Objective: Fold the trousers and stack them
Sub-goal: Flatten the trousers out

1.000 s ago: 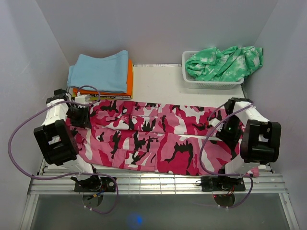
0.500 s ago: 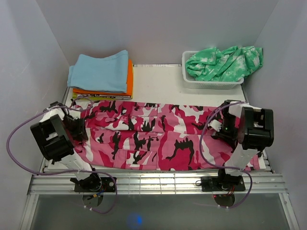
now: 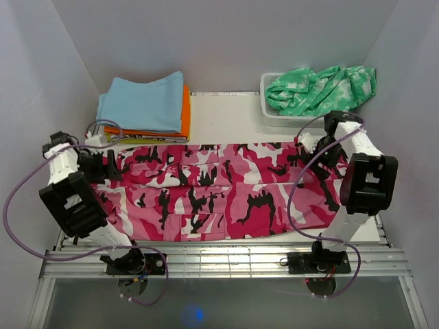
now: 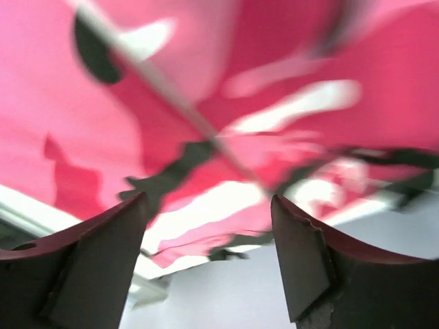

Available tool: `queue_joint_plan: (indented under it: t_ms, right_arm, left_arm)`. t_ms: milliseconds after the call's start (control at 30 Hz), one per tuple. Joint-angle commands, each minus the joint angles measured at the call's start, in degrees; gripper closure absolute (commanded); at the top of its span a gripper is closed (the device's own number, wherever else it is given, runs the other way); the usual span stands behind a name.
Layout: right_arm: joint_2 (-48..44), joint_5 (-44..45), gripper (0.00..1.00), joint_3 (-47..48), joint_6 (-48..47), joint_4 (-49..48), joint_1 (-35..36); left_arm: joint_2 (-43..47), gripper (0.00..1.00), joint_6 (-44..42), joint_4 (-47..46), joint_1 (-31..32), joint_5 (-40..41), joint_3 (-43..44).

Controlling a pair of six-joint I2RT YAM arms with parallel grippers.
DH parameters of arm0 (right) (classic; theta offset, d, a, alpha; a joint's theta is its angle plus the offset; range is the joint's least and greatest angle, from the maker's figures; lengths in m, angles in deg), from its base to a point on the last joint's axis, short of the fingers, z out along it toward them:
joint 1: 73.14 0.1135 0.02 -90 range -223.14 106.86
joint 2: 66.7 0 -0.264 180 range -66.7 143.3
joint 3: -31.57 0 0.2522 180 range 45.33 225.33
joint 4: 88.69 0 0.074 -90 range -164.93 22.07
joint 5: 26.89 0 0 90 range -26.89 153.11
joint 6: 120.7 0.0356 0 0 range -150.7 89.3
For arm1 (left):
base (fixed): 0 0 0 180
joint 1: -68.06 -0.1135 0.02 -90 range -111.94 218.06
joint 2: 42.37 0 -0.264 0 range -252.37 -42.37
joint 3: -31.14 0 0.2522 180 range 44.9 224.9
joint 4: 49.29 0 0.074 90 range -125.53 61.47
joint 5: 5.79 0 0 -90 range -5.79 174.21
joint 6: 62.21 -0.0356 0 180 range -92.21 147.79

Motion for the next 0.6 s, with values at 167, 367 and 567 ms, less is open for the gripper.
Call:
queue_joint_plan:
  t_ms: [167, 367, 567]
  right_arm:
    - [1.81, -22.66, 0.18, 27.41, 2.47, 3.33, -9.36]
    - [-0.75, -25.25, 0.10, 26.39, 15.58, -16.53, -10.87]
    - [10.73, -18.13, 0.10, 35.95, -0.30, -4.87, -9.19]
  left_arm:
    - [-0.98, 0.04, 3.38, -3.62, -0.41, -18.70, 27.94]
    - [-2.93, 0.02, 10.39, -22.07, -0.41, -19.87, 30.27]
    - [-13.28, 0.02, 10.94, -24.56, -0.41, -18.09, 40.09]
